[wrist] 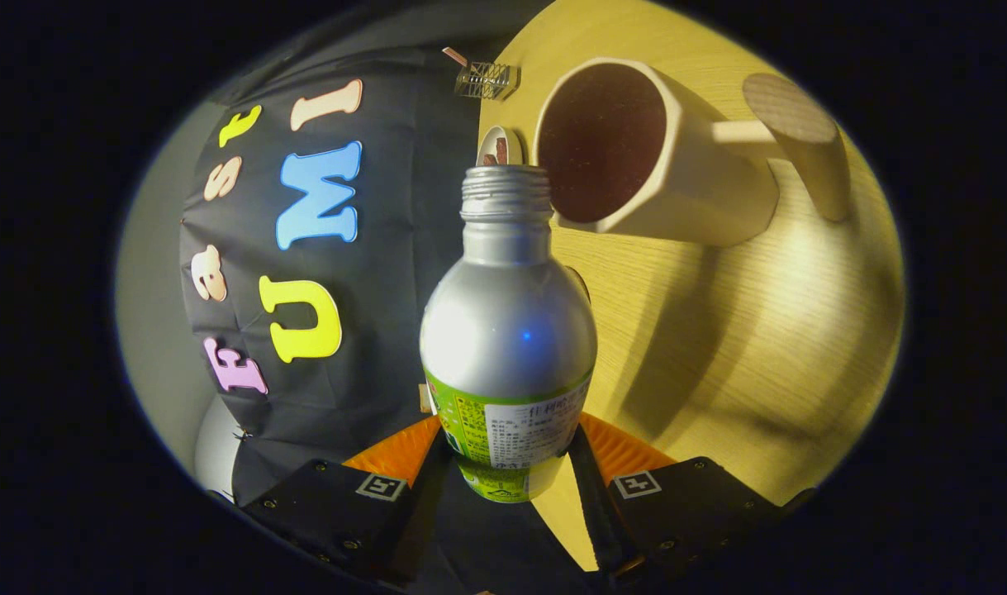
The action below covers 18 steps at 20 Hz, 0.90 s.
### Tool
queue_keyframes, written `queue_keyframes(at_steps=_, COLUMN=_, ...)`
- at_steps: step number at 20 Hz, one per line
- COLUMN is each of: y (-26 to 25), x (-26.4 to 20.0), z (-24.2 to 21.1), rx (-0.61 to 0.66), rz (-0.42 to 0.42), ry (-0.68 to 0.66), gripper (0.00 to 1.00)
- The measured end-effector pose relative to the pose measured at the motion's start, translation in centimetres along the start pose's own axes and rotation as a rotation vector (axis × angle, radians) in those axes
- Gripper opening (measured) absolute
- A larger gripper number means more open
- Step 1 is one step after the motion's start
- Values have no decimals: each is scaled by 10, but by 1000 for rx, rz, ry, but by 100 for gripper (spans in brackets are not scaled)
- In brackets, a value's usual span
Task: Take the bottle from table, then pour the juice into the cup, finally place the bottle on the coaster
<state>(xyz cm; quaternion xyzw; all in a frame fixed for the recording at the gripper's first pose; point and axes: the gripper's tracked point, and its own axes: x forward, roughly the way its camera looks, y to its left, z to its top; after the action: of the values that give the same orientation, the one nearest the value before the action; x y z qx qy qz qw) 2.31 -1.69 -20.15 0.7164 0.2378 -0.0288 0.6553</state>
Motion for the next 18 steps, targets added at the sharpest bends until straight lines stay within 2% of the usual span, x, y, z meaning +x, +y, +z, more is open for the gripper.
queue_keyframes(at_steps=12, y=18, x=2, z=0, rx=211, rz=36, ry=-8, gripper=76)
queue_keyframes(at_steps=18, y=24, x=-1, z=2, rx=278, rz=34, ry=0, gripper=76)
